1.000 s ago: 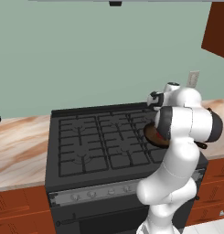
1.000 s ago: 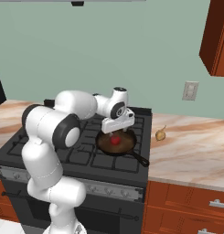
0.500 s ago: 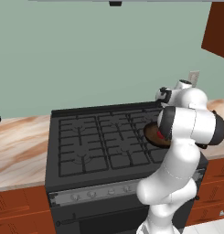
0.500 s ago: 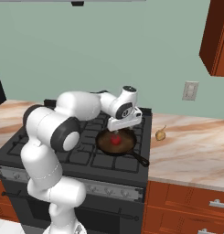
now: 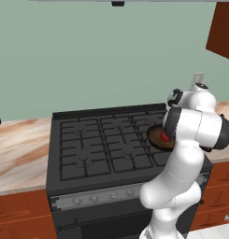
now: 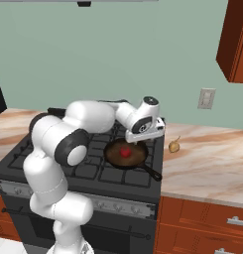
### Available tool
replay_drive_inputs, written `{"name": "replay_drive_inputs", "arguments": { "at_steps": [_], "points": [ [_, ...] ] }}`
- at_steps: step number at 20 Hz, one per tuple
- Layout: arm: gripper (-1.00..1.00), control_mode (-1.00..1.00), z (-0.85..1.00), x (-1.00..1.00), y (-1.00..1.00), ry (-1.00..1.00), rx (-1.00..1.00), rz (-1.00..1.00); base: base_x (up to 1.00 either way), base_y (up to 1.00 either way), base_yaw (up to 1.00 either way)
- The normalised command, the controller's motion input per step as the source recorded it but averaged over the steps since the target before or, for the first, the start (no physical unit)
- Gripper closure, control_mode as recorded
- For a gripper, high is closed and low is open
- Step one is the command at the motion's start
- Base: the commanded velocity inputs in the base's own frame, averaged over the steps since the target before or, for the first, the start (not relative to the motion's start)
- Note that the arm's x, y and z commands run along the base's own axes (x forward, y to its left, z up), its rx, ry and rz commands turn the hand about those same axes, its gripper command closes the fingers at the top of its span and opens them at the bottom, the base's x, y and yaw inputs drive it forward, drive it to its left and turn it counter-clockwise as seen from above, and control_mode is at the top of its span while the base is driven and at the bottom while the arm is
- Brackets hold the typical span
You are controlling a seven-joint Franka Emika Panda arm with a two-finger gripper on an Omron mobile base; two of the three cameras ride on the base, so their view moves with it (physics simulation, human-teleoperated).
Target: Place the pan on the front right burner on the stove. Then place the tomato and the onion in the pan and turn on the front right burner.
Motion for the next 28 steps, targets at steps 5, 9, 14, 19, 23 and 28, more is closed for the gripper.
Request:
{"name": "replay_drive_inputs", "arguments": {
  "at_steps": [5,9,14,19,23,28],
  "points": [
    [-1.00,-1.00,0.00,0.00,-0.25,-0.02,0.00,-0.18,0.00,0.00,0.00],
    [-1.00,-1.00,0.00,0.00,-0.16,0.00,0.00,-0.20,0.00,0.00,0.00],
    [-1.00,-1.00,0.00,0.00,-0.19,0.00,0.00,-0.20,0.00,0.00,0.00],
    [-1.00,-1.00,0.03,0.12,-0.14,0.00,0.00,-0.17,0.00,0.00,0.00],
    [-1.00,-1.00,0.00,0.27,-0.11,0.00,0.00,-0.15,0.00,0.00,0.00],
    [-1.00,-1.00,-0.02,0.28,-0.18,-0.03,0.00,-0.07,0.00,0.00,0.00]
  ]
}}
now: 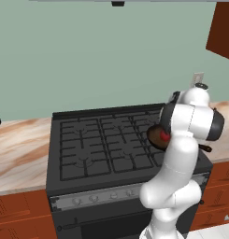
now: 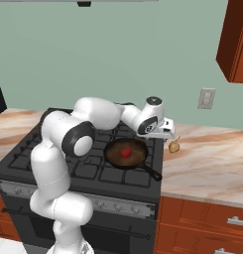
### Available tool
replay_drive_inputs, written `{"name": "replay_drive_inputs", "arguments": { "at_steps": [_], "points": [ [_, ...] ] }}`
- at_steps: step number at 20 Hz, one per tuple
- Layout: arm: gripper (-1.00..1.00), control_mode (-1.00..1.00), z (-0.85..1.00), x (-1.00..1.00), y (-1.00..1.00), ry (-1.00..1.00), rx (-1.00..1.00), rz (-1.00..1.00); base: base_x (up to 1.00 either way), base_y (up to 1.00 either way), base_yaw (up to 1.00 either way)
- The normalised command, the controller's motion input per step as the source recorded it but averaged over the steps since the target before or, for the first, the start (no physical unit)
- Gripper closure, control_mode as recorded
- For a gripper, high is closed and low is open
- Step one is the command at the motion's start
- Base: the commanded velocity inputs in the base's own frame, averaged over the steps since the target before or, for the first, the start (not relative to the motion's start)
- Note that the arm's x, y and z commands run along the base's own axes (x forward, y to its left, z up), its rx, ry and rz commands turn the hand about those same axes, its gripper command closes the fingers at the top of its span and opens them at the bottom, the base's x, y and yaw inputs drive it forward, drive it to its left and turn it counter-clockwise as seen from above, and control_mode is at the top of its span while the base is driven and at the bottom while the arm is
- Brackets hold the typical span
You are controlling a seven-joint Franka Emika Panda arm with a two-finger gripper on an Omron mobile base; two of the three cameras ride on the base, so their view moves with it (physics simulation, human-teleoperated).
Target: Place the pan on the front right burner on the stove. Then place the tomato and the onion in the pan and turn on the front right burner.
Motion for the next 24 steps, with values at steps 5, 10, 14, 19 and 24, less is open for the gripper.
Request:
{"name": "replay_drive_inputs", "arguments": {
  "at_steps": [5,10,14,19,24],
  "points": [
    [-1.00,-1.00,-0.14,0.42,-0.22,0.00,0.00,0.00,0.00,0.00,0.00],
    [-1.00,-1.00,-0.01,0.06,-0.21,0.00,0.00,0.00,0.00,0.00,0.00],
    [-1.00,-1.00,0.00,0.05,-0.29,0.00,0.00,0.00,0.00,0.00,0.00],
    [-1.00,-1.00,0.00,0.05,-0.35,0.00,0.00,0.00,0.00,0.00,0.00],
    [-1.00,-1.00,0.00,0.21,-0.20,0.00,0.00,0.00,0.00,0.00,0.00]
  ]
}}
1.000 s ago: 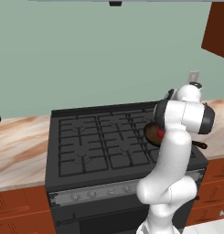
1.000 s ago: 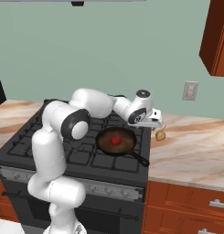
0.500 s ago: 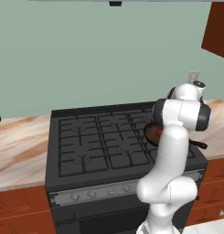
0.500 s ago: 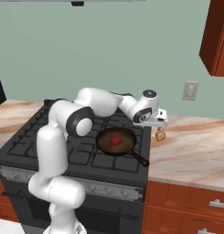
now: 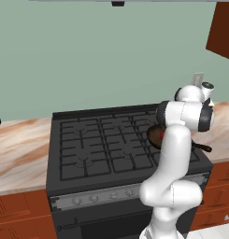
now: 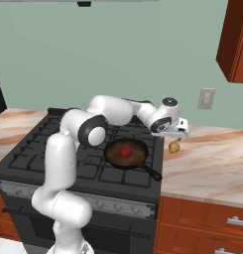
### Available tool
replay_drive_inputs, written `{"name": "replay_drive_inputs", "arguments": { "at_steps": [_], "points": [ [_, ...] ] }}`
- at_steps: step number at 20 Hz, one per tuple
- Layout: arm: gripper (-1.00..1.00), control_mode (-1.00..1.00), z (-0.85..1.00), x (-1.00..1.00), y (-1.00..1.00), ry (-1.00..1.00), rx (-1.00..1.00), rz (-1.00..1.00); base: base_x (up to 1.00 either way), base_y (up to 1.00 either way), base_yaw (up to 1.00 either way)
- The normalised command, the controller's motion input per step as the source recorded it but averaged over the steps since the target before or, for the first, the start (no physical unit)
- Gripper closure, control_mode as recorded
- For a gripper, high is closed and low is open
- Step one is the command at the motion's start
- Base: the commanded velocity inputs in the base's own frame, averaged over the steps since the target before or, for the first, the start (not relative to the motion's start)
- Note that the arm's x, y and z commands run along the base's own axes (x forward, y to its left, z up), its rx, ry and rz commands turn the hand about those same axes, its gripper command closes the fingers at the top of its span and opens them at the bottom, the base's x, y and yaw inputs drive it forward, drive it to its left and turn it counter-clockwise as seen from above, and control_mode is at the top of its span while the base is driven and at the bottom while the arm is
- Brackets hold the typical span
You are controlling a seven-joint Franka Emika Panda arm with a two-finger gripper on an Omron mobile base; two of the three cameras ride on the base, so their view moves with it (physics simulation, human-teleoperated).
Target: Place the pan on the front right burner on the stove. Then place the tomato and the onion in the pan and turn on the front right burner.
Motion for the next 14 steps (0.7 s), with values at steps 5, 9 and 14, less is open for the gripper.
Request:
{"name": "replay_drive_inputs", "arguments": {
  "at_steps": [5,9,14],
  "points": [
    [-1.00,-1.00,0.00,0.08,-0.13,0.00,0.00,0.00,0.00,0.00,0.00],
    [-1.00,-1.00,0.00,0.02,-0.01,0.00,0.00,0.00,0.00,0.00,0.00],
    [-1.00,-1.00,0.00,0.03,0.00,0.00,0.00,0.00,0.00,0.00,0.00]
  ]
}}
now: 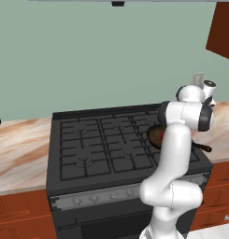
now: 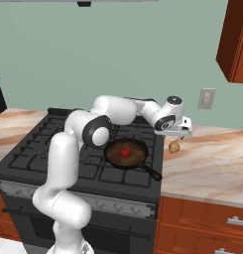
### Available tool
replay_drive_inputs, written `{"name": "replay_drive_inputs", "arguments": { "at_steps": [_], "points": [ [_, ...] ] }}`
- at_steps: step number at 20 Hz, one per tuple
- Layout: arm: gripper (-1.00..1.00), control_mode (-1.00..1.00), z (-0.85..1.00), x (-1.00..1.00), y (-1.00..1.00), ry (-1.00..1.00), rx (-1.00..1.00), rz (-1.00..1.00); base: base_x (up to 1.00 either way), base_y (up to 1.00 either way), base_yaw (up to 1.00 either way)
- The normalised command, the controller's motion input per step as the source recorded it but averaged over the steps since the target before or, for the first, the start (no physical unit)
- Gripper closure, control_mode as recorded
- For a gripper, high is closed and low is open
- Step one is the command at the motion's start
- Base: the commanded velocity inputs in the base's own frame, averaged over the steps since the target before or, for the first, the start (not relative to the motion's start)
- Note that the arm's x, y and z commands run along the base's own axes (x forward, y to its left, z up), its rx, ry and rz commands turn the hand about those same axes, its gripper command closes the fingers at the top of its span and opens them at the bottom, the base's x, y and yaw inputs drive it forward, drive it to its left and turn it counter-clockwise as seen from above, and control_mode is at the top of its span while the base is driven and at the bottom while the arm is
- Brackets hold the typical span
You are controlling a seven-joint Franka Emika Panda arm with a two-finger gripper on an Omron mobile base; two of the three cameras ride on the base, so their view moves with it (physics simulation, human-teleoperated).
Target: Place the pan on the front right burner on the stove. Then place the tomato and the onion in the pan and turn on the front right burner.
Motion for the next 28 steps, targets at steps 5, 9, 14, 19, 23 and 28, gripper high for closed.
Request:
{"name": "replay_drive_inputs", "arguments": {
  "at_steps": [5,9,14,19,23,28],
  "points": [
    [-1.00,-1.00,-0.03,0.00,0.00,0.00,0.00,0.00,0.00,0.00,0.00],
    [-1.00,-1.00,-0.13,0.00,0.00,0.00,0.00,0.00,0.00,0.00,0.00],
    [-1.00,-1.00,-0.14,-0.01,0.00,0.00,0.00,0.00,0.00,0.00,0.00],
    [-1.00,-1.00,-0.23,0.00,0.00,0.00,0.00,0.00,0.00,0.00,0.00],
    [-1.00,-1.00,-0.22,0.00,0.00,0.00,0.00,0.00,0.00,0.00,0.00],
    [-1.00,-1.00,-0.20,0.01,0.00,0.00,0.00,0.00,0.00,0.00,0.00]
  ]
}}
